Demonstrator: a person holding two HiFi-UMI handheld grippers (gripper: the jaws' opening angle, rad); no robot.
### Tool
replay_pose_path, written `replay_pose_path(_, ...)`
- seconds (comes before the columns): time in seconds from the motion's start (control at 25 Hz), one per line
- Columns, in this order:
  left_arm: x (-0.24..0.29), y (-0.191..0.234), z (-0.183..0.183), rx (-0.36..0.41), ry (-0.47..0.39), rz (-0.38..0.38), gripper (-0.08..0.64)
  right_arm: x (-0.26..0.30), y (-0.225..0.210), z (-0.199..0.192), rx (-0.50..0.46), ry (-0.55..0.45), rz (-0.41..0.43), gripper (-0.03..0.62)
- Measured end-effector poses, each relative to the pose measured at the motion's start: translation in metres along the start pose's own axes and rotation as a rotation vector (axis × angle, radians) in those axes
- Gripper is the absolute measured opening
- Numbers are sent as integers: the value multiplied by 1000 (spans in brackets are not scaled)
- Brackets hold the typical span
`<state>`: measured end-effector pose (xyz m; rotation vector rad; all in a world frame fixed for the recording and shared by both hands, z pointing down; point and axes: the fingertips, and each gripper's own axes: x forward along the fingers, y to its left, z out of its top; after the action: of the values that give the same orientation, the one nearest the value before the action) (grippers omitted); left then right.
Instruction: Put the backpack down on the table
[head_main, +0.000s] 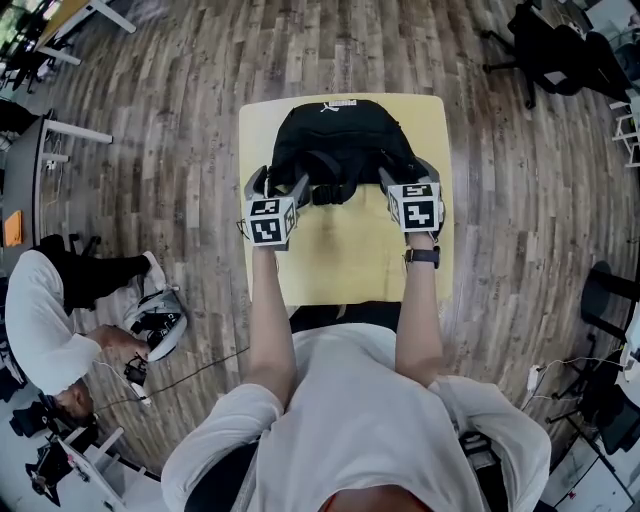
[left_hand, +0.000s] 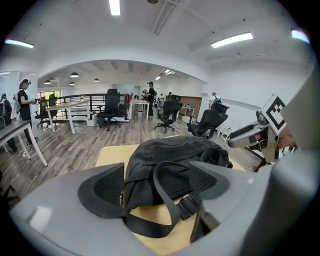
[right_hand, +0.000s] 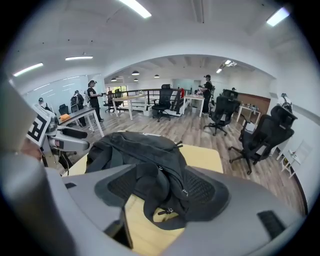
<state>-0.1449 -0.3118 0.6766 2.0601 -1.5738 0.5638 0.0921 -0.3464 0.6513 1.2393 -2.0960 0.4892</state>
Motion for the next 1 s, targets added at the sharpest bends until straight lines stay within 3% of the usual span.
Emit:
replay_pose_path(0.2, -25, -18, 28, 3, -90, -35, 402, -23, 11, 19, -9, -62, -15, 288)
replay_pose_path(0.36, -48, -25, 62, -8, -197, -34, 357, -47, 18, 43, -32, -135, -55, 283)
replay_pose_path(0.68, -89, -31, 113, 30, -303, 29, 252, -93, 30, 89, -52, -283, -98, 169)
replay_pose_path(0.84, -107, -28, 133, 18, -353, 56, 181, -116, 37, 117, -46, -375, -119, 116)
replay_pose_path(0.92, -117, -27, 141, 3, -392, 68, 107, -128, 42, 128, -46, -420, -129, 92)
replay_pose_path(1.0, -127, -28, 149, 3, -421, 70, 92, -140, 47, 138, -43, -462, -140, 71)
